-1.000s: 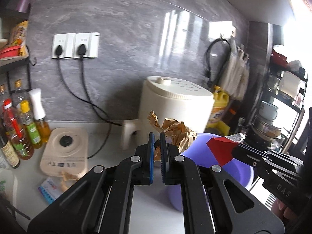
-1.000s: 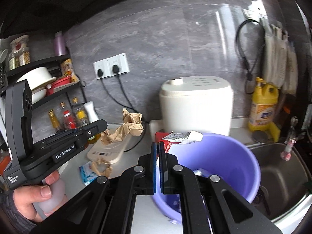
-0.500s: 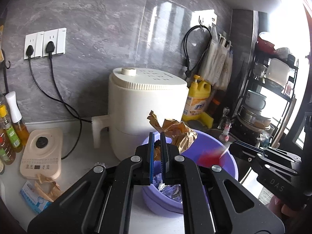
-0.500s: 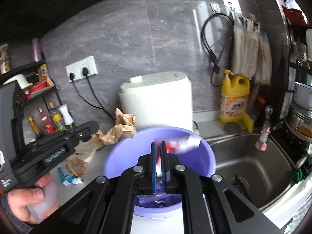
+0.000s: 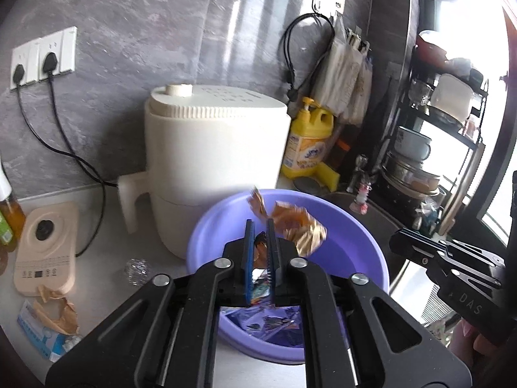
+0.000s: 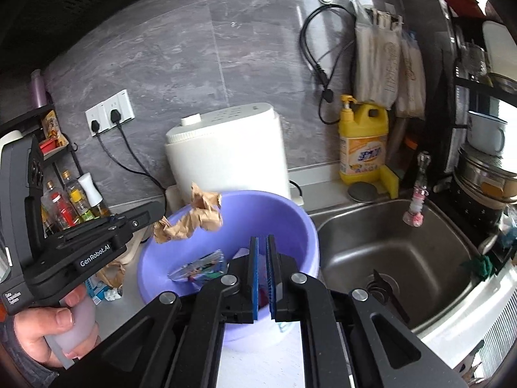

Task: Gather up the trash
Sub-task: 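Carry the red paper into the bucket with the right gripper while the left carries brown paper, then open both grippers over the bucket to drop the papers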

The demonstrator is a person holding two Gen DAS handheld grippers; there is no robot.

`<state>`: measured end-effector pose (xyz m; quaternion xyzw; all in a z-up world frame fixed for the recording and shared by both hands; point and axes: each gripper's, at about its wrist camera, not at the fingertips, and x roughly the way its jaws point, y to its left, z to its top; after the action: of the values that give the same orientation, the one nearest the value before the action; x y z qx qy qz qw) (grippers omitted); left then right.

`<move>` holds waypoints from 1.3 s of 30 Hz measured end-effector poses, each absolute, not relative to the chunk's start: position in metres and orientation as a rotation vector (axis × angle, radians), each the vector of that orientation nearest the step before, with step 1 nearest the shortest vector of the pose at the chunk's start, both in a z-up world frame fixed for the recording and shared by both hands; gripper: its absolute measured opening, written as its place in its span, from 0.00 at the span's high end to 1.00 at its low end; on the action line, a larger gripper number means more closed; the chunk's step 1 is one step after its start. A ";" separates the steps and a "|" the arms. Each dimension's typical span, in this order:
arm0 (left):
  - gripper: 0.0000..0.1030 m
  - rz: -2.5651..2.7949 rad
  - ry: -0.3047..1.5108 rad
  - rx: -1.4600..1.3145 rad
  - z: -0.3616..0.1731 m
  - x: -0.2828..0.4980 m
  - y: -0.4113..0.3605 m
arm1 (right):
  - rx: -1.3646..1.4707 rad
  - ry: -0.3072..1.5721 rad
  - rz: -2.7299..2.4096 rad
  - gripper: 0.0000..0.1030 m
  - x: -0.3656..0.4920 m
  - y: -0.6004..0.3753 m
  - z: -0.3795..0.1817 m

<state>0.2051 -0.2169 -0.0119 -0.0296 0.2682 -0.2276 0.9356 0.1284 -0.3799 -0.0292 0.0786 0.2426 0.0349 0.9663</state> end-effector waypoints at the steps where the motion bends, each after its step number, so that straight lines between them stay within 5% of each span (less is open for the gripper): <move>1: 0.71 -0.471 0.555 -0.065 -0.013 0.206 -0.217 | 0.162 0.492 0.063 0.93 0.128 -0.381 -0.030; 3: 0.56 -0.460 0.550 -0.068 -0.014 0.206 -0.217 | 0.168 0.496 0.054 0.93 0.126 -0.384 -0.031; 12: 0.27 -0.390 0.528 -0.077 -0.010 0.204 -0.188 | 0.173 0.508 0.069 0.93 0.133 -0.372 -0.033; 15: 0.18 -0.355 0.517 -0.080 -0.008 0.201 -0.172 | 0.179 0.489 0.086 0.57 0.133 -0.363 -0.030; 19: 0.11 -0.303 0.518 -0.083 -0.006 0.197 -0.150 | 0.185 0.472 0.106 0.52 0.136 -0.349 -0.026; 30: 0.06 -0.115 0.530 -0.138 -0.015 0.177 -0.067 | 0.133 0.439 0.197 0.07 0.143 -0.284 -0.022; 39: 0.06 0.007 0.546 -0.195 -0.027 0.160 -0.007 | 0.093 0.460 0.295 0.08 0.152 -0.232 -0.027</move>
<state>0.1602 -0.0071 -0.0275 -0.0959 0.2693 0.0032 0.9583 0.1517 -0.2323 -0.0275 0.0461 0.2272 0.1457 0.9618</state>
